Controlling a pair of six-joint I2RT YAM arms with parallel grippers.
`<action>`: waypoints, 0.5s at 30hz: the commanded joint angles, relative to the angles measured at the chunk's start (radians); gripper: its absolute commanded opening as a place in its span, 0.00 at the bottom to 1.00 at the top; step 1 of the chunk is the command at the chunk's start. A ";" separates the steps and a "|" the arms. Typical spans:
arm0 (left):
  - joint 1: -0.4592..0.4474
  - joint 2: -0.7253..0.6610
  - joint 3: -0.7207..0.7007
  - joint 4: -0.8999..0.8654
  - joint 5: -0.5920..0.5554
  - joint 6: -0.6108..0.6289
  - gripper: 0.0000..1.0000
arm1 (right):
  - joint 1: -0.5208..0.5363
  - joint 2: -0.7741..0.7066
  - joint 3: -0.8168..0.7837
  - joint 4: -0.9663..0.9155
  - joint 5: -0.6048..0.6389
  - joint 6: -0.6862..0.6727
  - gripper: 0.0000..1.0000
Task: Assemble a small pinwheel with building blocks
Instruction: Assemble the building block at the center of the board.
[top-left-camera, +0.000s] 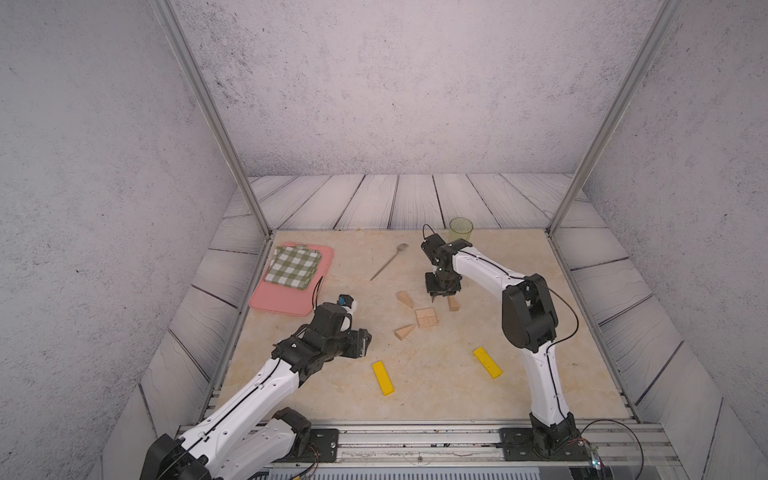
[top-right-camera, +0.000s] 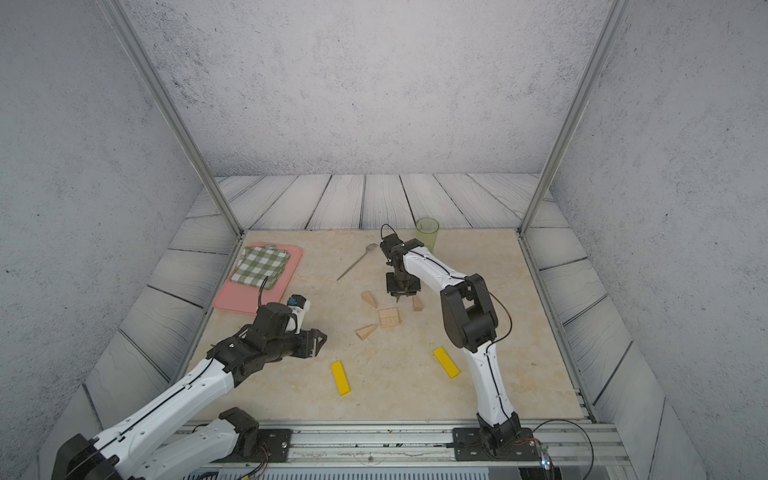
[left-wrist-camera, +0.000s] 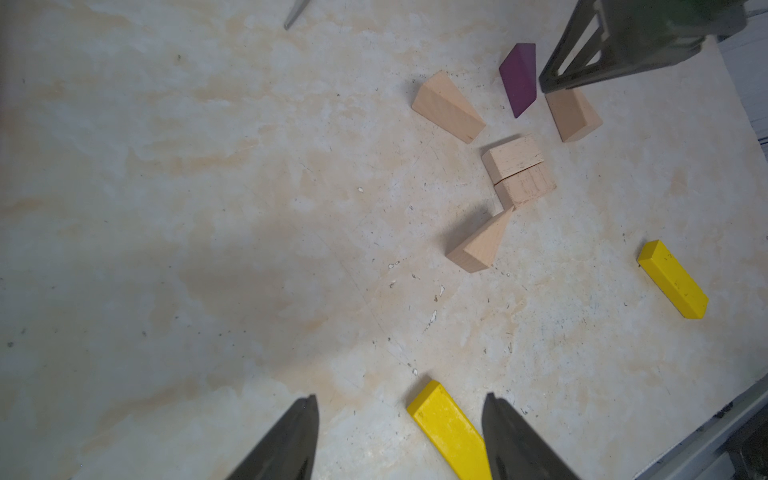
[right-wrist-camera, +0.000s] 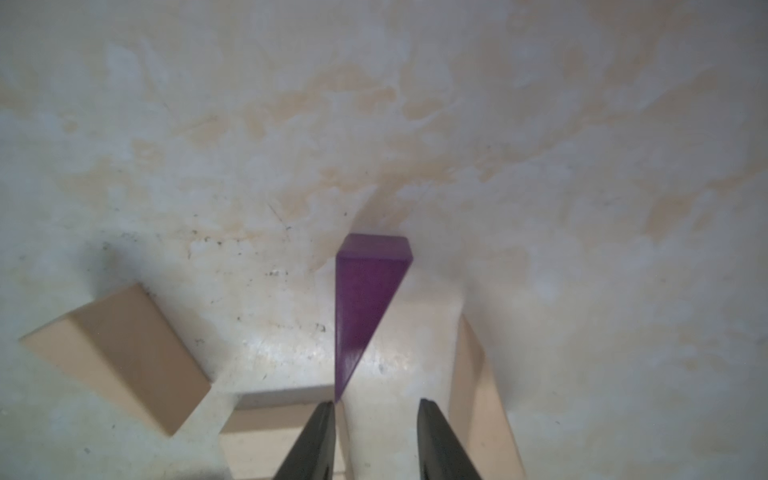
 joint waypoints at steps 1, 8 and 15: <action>0.006 0.002 -0.013 0.013 0.007 -0.002 0.69 | -0.002 -0.137 -0.033 -0.027 0.076 -0.088 0.38; 0.005 -0.009 -0.016 0.013 0.006 -0.004 0.69 | -0.025 -0.114 -0.113 -0.015 0.109 -0.242 0.38; 0.006 -0.012 -0.018 0.011 0.011 -0.010 0.69 | -0.039 -0.069 -0.161 0.040 0.056 -0.370 0.38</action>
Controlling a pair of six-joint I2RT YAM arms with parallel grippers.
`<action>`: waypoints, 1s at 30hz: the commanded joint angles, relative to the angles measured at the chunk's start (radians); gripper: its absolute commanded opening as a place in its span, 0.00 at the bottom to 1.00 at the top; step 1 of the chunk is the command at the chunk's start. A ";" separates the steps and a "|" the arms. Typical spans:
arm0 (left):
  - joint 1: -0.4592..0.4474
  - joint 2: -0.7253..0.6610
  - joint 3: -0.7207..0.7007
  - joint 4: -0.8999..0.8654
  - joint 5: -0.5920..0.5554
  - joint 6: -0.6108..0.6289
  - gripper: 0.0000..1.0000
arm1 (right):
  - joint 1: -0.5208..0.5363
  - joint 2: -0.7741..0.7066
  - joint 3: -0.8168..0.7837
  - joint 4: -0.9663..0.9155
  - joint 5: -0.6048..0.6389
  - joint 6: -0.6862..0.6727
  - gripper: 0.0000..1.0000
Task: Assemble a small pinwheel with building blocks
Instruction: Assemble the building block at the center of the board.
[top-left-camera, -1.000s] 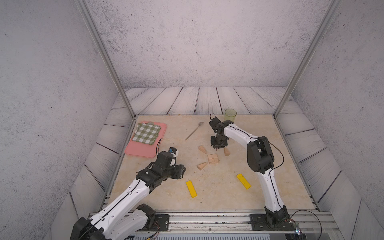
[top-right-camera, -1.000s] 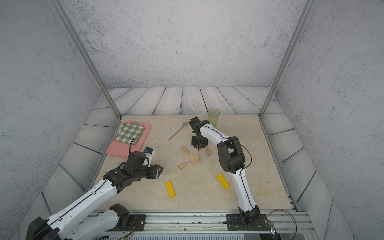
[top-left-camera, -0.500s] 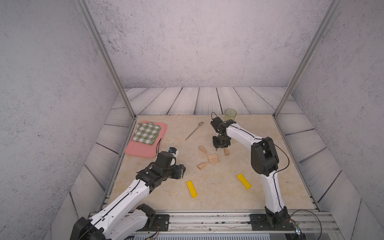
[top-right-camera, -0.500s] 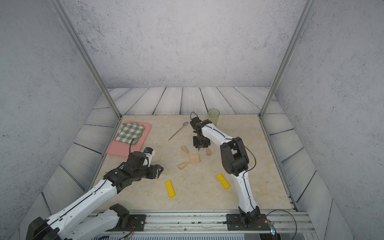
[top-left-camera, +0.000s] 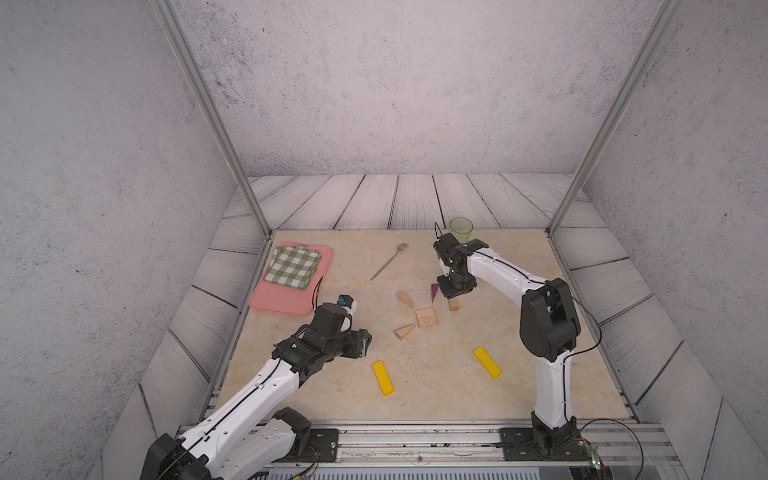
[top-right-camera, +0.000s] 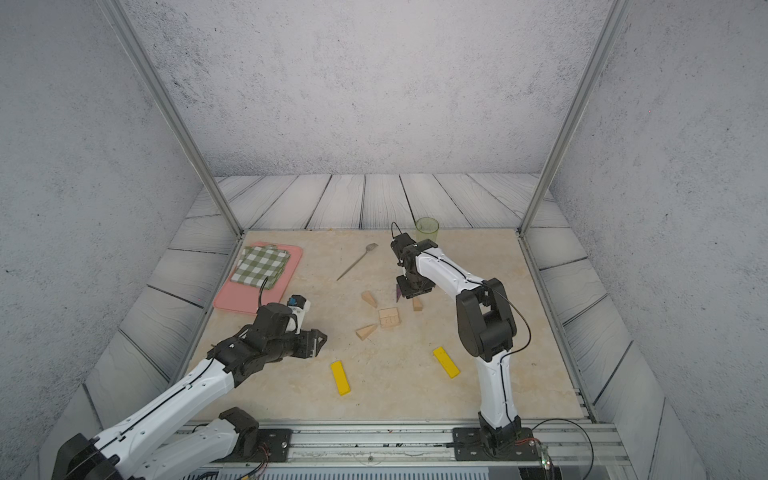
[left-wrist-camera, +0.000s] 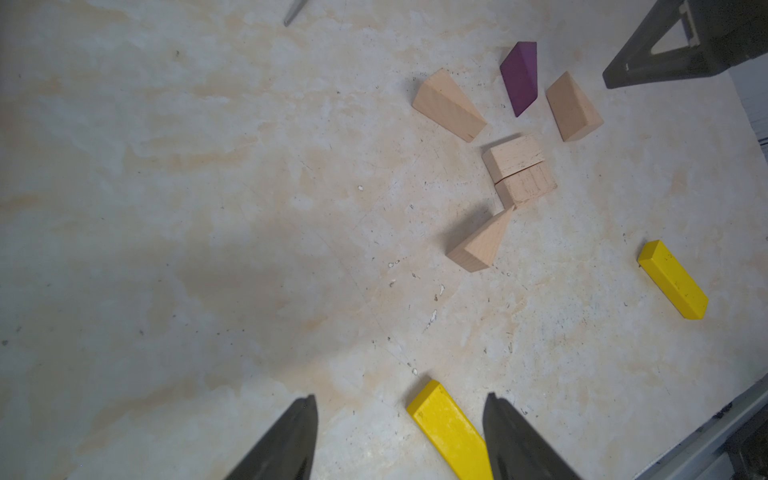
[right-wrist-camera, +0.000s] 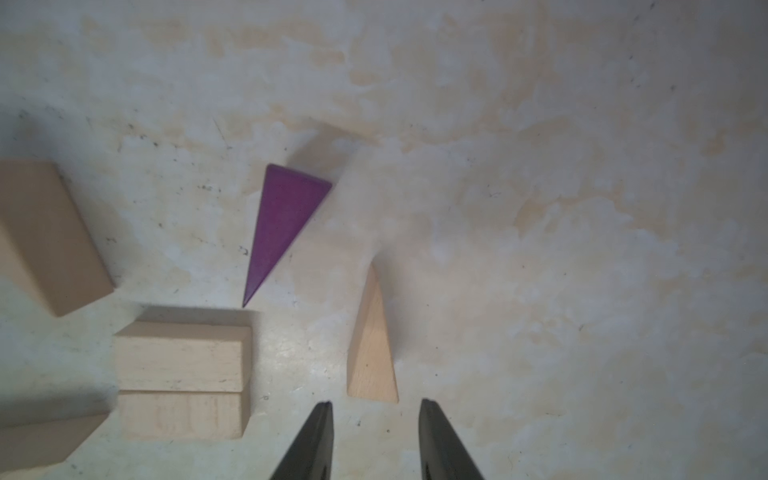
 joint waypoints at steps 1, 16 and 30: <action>0.006 -0.012 -0.014 0.005 0.009 -0.004 0.70 | -0.007 0.050 -0.003 0.018 -0.014 -0.090 0.38; 0.006 -0.013 -0.018 0.007 0.011 -0.005 0.70 | -0.017 0.112 -0.037 0.045 -0.055 -0.142 0.31; 0.005 -0.010 -0.025 0.018 0.007 -0.008 0.70 | -0.016 -0.059 -0.261 0.123 -0.150 -0.152 0.22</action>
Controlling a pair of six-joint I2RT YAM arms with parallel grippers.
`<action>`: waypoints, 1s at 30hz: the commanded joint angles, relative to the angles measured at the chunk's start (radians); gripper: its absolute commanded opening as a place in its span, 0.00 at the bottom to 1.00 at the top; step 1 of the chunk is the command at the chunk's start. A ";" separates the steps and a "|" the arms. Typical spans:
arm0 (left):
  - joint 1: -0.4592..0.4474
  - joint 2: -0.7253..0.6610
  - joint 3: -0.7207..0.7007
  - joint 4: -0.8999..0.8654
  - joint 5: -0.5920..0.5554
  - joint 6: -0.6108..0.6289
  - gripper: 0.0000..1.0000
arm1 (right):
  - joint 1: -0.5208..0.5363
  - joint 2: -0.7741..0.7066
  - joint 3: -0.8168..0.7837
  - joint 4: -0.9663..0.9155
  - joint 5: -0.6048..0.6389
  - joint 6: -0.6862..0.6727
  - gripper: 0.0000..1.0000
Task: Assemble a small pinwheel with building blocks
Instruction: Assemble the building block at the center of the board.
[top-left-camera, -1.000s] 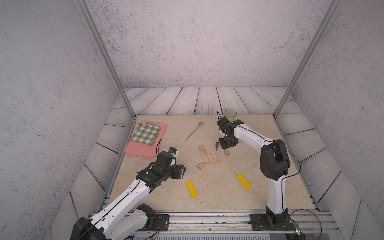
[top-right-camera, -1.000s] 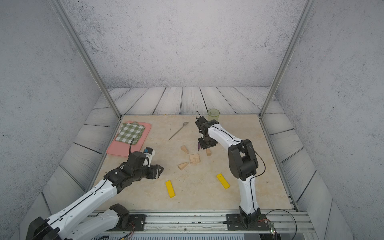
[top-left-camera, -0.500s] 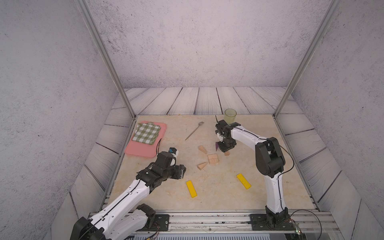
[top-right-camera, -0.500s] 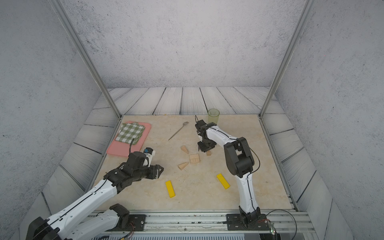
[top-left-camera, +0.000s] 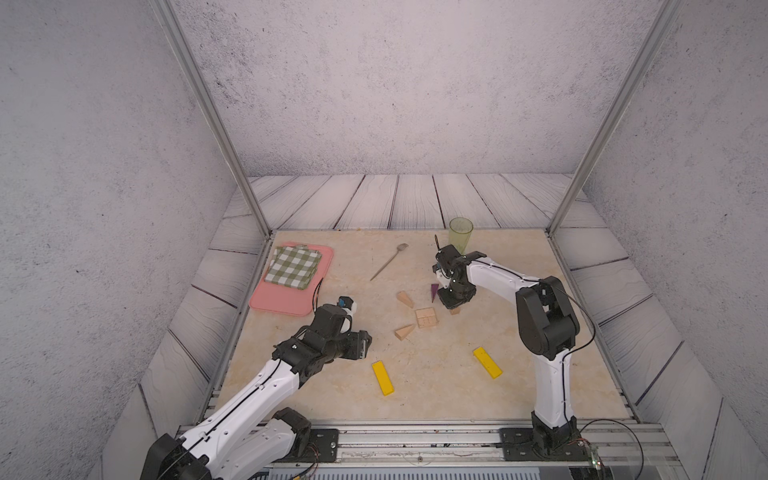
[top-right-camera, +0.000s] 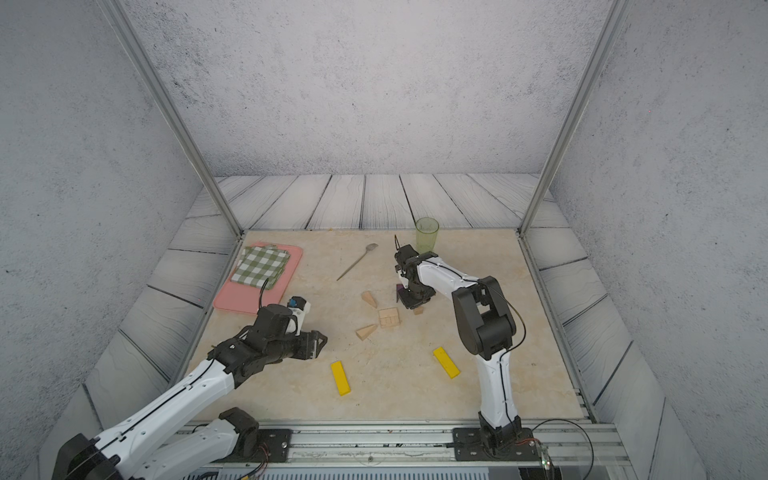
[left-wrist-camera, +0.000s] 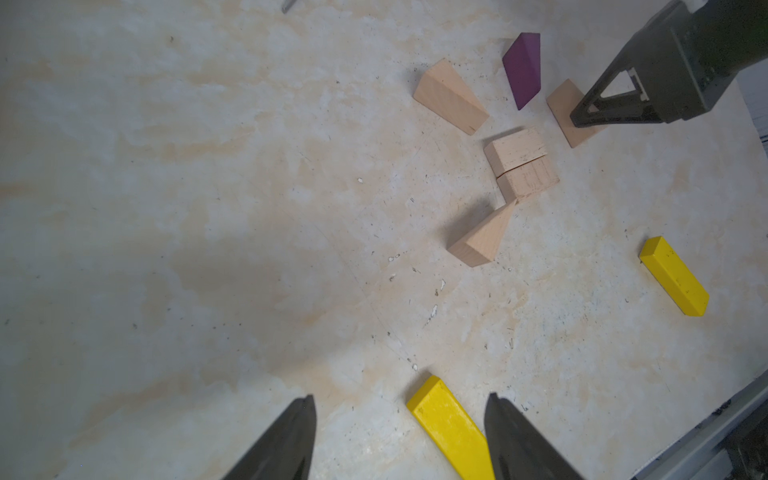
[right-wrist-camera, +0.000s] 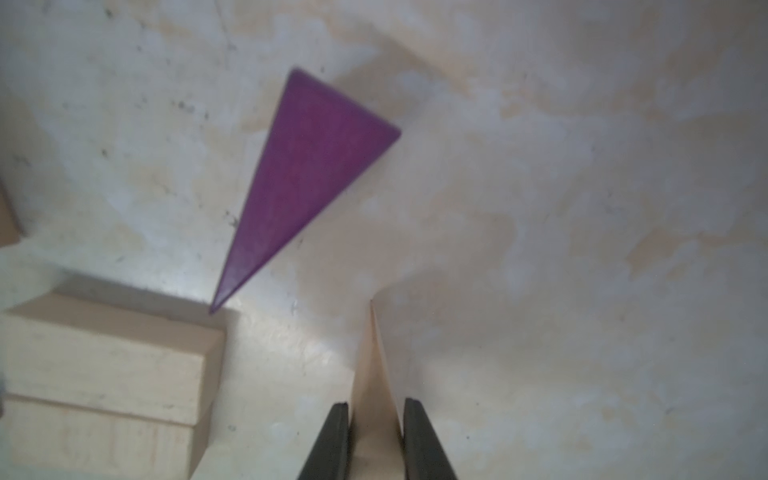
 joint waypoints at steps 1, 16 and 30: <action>0.005 -0.007 -0.017 0.021 0.002 -0.005 0.71 | 0.001 -0.065 -0.094 -0.017 -0.063 0.002 0.22; 0.005 0.006 -0.022 0.029 0.012 -0.011 0.71 | 0.122 -0.124 -0.183 -0.018 -0.005 0.002 0.24; 0.005 0.004 -0.020 0.028 0.015 -0.012 0.71 | 0.122 -0.167 -0.175 -0.068 0.080 0.079 0.45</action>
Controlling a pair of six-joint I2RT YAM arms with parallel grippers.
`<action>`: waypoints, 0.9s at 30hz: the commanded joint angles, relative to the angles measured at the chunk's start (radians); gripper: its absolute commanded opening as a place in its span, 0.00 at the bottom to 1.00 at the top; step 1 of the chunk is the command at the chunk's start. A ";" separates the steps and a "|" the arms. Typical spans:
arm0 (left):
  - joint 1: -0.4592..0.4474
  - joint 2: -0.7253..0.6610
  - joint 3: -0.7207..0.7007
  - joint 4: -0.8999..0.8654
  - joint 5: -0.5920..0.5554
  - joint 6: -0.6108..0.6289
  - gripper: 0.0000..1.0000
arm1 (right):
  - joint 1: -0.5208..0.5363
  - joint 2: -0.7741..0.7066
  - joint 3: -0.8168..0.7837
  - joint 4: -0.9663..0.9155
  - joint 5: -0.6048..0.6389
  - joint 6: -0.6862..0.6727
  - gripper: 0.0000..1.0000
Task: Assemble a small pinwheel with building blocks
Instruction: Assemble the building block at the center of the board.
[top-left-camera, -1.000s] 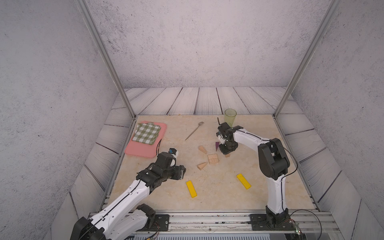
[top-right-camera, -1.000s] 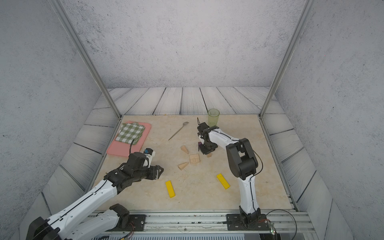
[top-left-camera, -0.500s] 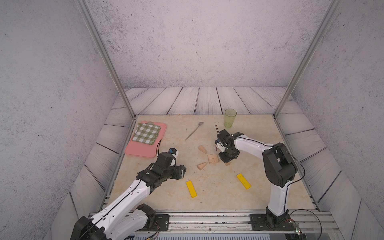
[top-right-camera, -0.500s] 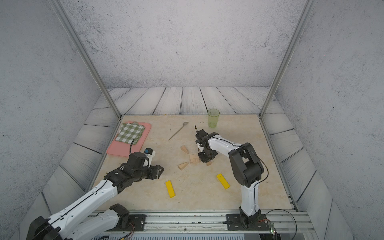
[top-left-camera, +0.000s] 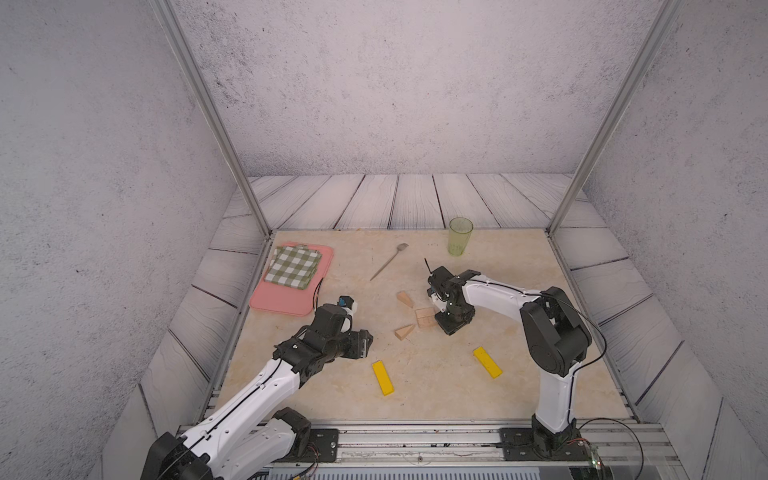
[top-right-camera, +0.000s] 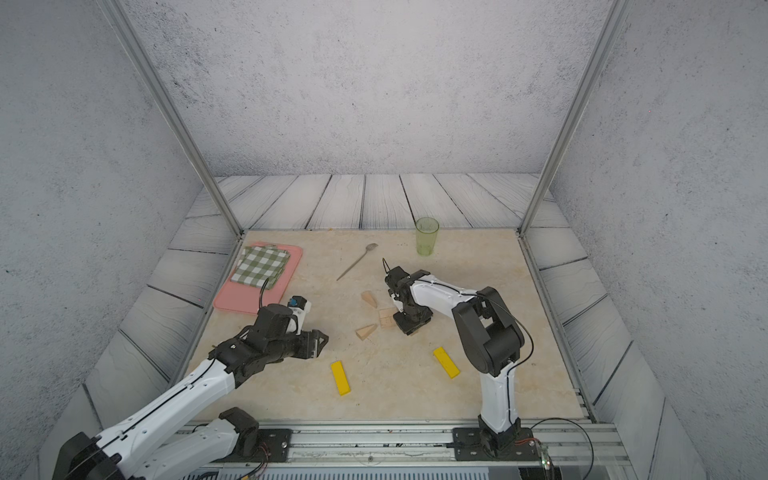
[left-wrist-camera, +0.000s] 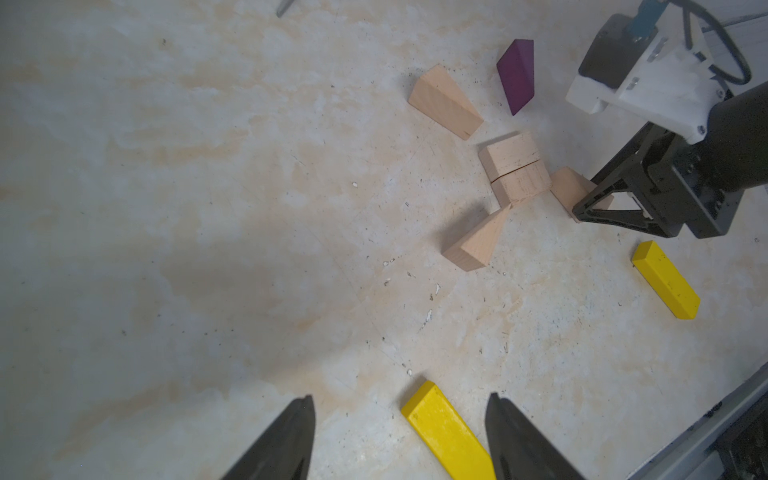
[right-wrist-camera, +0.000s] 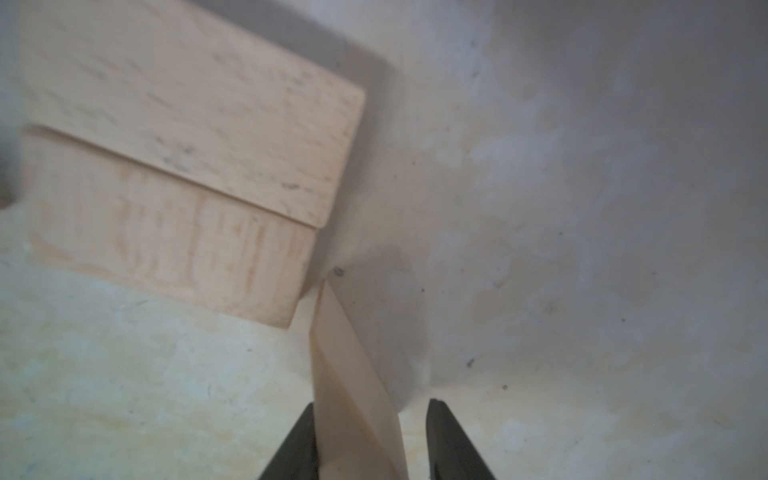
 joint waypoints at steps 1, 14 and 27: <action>0.005 -0.001 -0.014 0.006 0.005 -0.005 0.71 | -0.003 -0.060 0.015 -0.041 0.040 0.035 0.45; 0.005 -0.004 -0.014 0.003 0.005 -0.006 0.71 | -0.003 -0.057 0.017 -0.047 0.050 0.040 0.38; 0.005 -0.004 -0.017 0.004 0.001 -0.006 0.72 | -0.010 -0.083 -0.004 -0.053 0.065 0.023 0.39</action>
